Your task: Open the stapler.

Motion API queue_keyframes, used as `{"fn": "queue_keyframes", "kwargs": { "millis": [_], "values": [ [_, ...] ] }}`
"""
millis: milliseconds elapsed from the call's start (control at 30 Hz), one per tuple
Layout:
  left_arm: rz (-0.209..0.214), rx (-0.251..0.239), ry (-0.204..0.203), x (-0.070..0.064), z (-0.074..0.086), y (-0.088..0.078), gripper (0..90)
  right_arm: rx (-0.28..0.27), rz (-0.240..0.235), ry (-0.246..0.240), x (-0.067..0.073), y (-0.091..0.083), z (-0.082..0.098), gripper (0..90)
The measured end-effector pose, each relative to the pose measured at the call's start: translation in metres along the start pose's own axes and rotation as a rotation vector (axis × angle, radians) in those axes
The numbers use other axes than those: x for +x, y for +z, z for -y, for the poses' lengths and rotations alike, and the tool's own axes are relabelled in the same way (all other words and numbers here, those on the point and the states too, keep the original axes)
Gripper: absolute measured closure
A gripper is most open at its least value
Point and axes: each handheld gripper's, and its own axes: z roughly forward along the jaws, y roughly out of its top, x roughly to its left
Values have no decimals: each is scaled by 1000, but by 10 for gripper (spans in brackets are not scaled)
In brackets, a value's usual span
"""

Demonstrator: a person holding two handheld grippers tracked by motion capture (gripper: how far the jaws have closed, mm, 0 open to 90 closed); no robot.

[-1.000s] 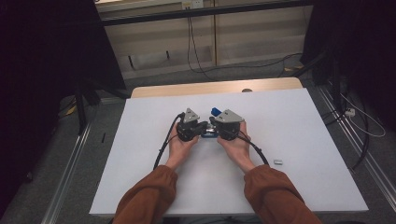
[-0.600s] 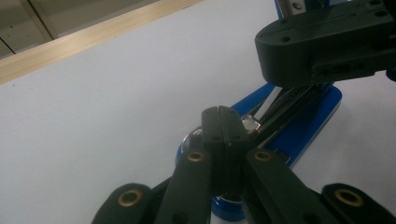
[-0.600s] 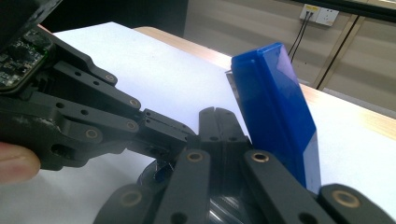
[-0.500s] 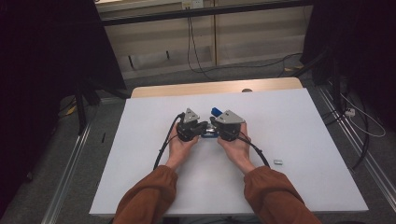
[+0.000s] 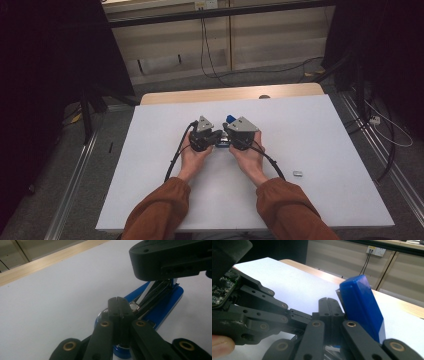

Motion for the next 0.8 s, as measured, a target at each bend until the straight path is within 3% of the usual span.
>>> {"fn": "queue_keyframes", "kwargs": {
  "millis": [233, 800],
  "values": [
    [5, -6, -8, 0, 1, 0, 900, -14, 31, 5, -12, -7, -5, 900],
    [9, -12, -10, 1, 1, 0, 900, -14, 57, 10, -20, -12, -6, 900]
  ]
}}
